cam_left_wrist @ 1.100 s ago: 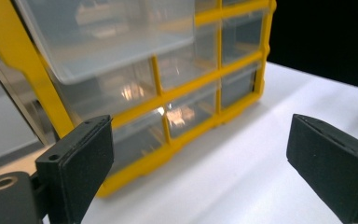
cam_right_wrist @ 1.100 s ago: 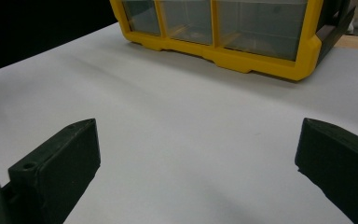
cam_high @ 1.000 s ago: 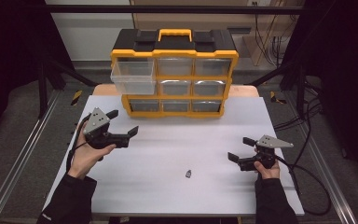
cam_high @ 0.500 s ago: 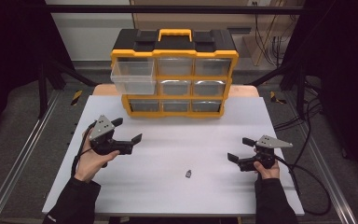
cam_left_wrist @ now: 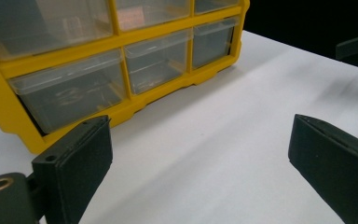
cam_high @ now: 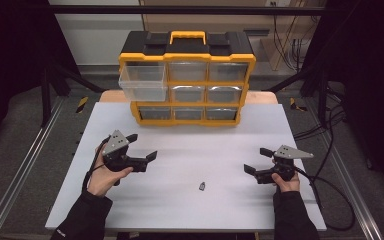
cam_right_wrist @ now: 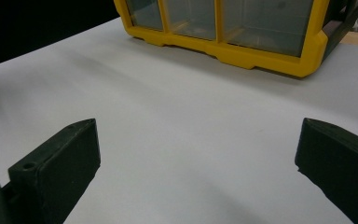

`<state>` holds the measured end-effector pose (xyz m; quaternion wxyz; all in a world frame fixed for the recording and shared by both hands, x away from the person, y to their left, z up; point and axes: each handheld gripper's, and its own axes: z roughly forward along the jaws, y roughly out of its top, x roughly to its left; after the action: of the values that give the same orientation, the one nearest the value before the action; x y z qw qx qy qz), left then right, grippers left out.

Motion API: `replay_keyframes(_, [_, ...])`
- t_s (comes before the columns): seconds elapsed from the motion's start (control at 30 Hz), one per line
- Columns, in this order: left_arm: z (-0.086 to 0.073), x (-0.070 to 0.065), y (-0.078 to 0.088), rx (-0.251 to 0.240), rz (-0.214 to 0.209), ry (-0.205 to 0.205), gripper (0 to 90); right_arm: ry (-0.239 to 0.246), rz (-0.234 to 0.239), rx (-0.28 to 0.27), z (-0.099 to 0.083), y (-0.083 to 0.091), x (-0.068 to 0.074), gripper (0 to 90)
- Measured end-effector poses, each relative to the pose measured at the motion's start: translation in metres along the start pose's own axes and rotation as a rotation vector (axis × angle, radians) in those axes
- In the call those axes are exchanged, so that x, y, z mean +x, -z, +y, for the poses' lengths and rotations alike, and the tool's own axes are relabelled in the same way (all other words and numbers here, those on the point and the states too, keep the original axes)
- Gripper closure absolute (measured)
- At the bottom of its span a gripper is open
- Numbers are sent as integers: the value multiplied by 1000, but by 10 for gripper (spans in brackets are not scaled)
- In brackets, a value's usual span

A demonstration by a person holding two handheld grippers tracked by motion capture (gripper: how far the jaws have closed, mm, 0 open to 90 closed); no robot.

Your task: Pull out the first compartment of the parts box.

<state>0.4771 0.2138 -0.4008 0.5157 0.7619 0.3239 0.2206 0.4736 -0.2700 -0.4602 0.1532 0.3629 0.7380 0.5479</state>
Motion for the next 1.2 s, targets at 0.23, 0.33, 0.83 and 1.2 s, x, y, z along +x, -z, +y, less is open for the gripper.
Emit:
replay_keyframes(0.23, [-2, -7, -7, 17, -31, -2, 55, 5, 6, 10, -1, -1, 0, 5])
replay_keyframes(0.33, [-4, -9, -10, 27, -35, -4, 54, 4, 5, 10, -1, -1, 0, 5])
replay_keyframes(0.83, [-9, -29, -23, 61, -75, -27, 52, 4, 3, 11, 0, -1, 0, 5])
replay_keyframes(1.2, [-12, -37, -29, 76, -89, -35, 52, 4, 5, 15, -1, -2, 0, 5])
